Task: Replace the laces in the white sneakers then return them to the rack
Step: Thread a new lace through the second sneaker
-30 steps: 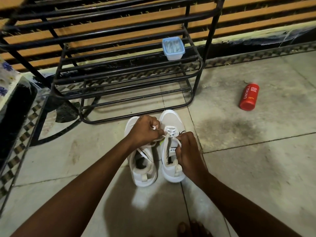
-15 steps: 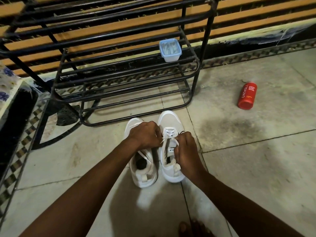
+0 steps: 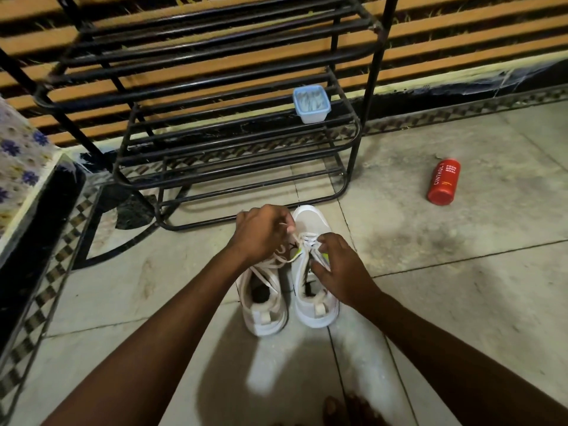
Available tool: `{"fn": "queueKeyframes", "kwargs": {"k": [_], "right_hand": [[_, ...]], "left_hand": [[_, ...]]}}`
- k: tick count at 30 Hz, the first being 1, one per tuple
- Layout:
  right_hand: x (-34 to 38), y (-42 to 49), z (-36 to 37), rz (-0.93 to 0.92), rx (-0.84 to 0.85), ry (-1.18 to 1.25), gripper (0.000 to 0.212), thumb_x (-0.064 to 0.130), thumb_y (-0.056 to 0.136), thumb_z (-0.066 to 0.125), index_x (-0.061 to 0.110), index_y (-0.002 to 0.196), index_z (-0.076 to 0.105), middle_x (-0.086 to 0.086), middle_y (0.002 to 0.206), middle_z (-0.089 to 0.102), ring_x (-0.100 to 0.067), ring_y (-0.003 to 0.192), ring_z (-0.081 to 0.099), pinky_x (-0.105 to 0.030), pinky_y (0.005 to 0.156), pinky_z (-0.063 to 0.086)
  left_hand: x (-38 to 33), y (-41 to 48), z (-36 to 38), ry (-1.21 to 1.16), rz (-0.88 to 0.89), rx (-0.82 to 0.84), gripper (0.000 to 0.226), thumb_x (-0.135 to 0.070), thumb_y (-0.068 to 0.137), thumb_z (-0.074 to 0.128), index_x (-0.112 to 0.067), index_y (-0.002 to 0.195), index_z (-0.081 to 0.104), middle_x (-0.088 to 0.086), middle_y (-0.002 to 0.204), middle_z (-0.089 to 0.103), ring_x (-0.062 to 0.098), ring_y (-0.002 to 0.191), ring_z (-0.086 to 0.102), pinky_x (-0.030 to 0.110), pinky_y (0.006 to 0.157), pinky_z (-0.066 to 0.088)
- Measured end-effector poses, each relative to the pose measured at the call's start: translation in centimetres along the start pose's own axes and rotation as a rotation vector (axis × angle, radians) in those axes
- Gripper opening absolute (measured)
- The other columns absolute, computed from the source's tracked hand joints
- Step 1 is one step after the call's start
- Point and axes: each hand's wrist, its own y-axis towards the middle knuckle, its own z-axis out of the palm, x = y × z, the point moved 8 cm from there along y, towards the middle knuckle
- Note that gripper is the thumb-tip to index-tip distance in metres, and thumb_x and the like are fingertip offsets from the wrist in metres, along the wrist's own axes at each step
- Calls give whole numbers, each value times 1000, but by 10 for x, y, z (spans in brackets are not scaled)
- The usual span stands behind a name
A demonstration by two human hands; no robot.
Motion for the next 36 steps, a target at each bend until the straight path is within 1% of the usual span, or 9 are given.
{"fn": "queueKeyframes", "kwargs": {"k": [4, 9, 17, 23, 26, 28, 31, 33, 36], "right_hand": [[2, 9, -3, 26, 32, -118, 41, 18, 85, 71, 4, 123, 62, -16, 108, 63, -36, 94, 64, -40, 83, 51], [6, 7, 7, -7, 75, -421, 23, 22, 94, 54, 8, 108, 67, -14, 105, 63, -38, 83, 62, -41, 78, 48], [16, 3, 6, -27, -5, -481, 17, 11, 67, 80, 9, 80, 69, -10, 79, 64, -32, 52, 55, -32, 54, 46], [-5, 16, -8, 165, 20, -79, 47, 23, 78, 79, 8, 121, 68, -11, 106, 65, -30, 97, 66, -34, 86, 51], [19, 30, -27, 80, -14, 117, 54, 11, 76, 79, 5, 128, 64, -11, 120, 60, -26, 112, 62, -40, 100, 49], [39, 39, -32, 50, 26, 230, 44, 10, 80, 75, 14, 123, 66, -3, 113, 65, -17, 107, 64, -33, 94, 52], [58, 53, -34, 107, 112, 484, 8, 10, 90, 71, 11, 98, 71, -7, 80, 72, -15, 74, 69, -27, 72, 54], [60, 61, -45, 95, 36, 512, 10, 12, 93, 69, 7, 85, 71, -10, 70, 71, -9, 60, 62, -22, 61, 47], [49, 65, -60, 115, -91, 482, 11, 14, 91, 71, 6, 85, 73, -16, 75, 69, -7, 64, 57, -25, 64, 44]], "left_hand": [[-14, -12, -2, 95, 5, -26, 19, -15, 89, 62, -34, 89, 60, -10, 91, 75, 20, 101, 67, 39, 96, 39], [-14, -25, -11, -92, -41, -33, 19, -15, 79, 51, -29, 90, 57, -8, 92, 75, 23, 99, 70, 43, 80, 55], [-4, -26, -12, -174, -42, -102, 19, -16, 97, 53, -32, 88, 57, -20, 76, 73, 5, 80, 70, 45, 77, 58], [-14, -19, -33, -301, 77, -122, 15, -20, 95, 68, -30, 84, 70, -14, 74, 72, 4, 70, 68, 33, 69, 58], [-30, -21, -45, -375, 146, -148, 9, -21, 94, 73, -26, 87, 74, -11, 77, 72, -1, 63, 61, 23, 61, 45], [-36, -24, -54, -390, 162, -185, 7, -22, 93, 73, -25, 88, 76, -10, 80, 73, 0, 62, 57, 26, 62, 45], [-35, -29, -69, -446, 156, -234, 5, -19, 94, 74, -18, 91, 78, -5, 84, 76, 7, 69, 66, 32, 69, 55], [-24, -33, -78, -457, 138, -272, 7, -17, 95, 74, -14, 94, 80, -4, 87, 77, 10, 79, 71, 36, 75, 58], [7, -39, -85, -458, 87, -318, 9, -15, 95, 72, -15, 97, 81, -8, 91, 77, 9, 88, 73, 32, 80, 58]]}}
